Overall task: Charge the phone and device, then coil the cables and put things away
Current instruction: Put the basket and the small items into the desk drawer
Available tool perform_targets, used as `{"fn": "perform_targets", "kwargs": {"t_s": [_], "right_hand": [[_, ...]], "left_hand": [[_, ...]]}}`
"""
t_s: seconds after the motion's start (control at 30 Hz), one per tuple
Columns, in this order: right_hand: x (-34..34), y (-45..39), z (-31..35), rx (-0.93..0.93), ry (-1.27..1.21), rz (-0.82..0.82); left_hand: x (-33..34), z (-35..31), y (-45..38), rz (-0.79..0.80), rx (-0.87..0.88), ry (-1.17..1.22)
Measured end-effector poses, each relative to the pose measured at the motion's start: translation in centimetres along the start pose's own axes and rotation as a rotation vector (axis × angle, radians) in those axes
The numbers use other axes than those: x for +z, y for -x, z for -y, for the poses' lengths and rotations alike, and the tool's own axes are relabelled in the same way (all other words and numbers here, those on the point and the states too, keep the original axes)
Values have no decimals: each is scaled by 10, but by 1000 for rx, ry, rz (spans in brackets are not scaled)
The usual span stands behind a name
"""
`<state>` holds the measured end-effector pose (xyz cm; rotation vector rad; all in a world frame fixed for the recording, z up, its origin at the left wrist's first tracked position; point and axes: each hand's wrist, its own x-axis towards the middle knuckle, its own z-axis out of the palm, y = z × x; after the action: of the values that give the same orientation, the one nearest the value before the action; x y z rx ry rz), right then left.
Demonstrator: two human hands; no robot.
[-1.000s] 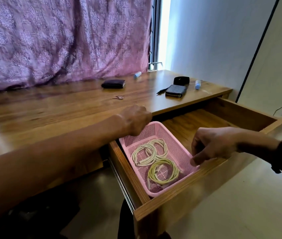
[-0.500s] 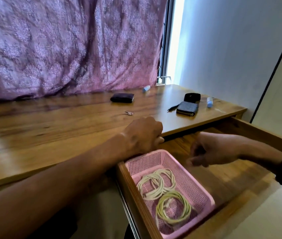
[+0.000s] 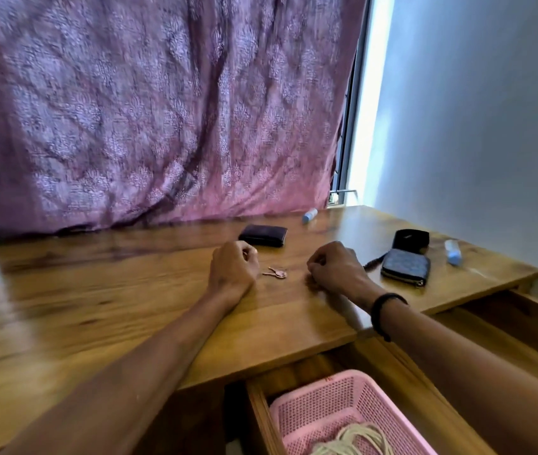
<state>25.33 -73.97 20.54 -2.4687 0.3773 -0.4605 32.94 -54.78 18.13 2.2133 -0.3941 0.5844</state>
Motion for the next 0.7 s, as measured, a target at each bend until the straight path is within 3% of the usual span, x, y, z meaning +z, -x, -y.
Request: {"fn": "perform_targets", "kwargs": {"t_s": [0.13,0.23,0.4,0.57,0.63,0.7], "right_hand": [[30,-53,18,133,-176,-40],[51,-85,30,178,-254,-83],[72,-114,26,174,-164,-94],[37,-114,13,170,-314,78],[9,-101,1,86,-126,55],[-24,-82,-20,31,97,-79]], "left_hand": [[15,12,-39,-61,-332,-11],[28,13,-65,-55,-440,-136],[53,11,-92,-19,-400,-342],[63,27,-114,20,-380,-304],[67,36,-121,56,-356,-250],[71,39,-122,96,-282,-200]]}}
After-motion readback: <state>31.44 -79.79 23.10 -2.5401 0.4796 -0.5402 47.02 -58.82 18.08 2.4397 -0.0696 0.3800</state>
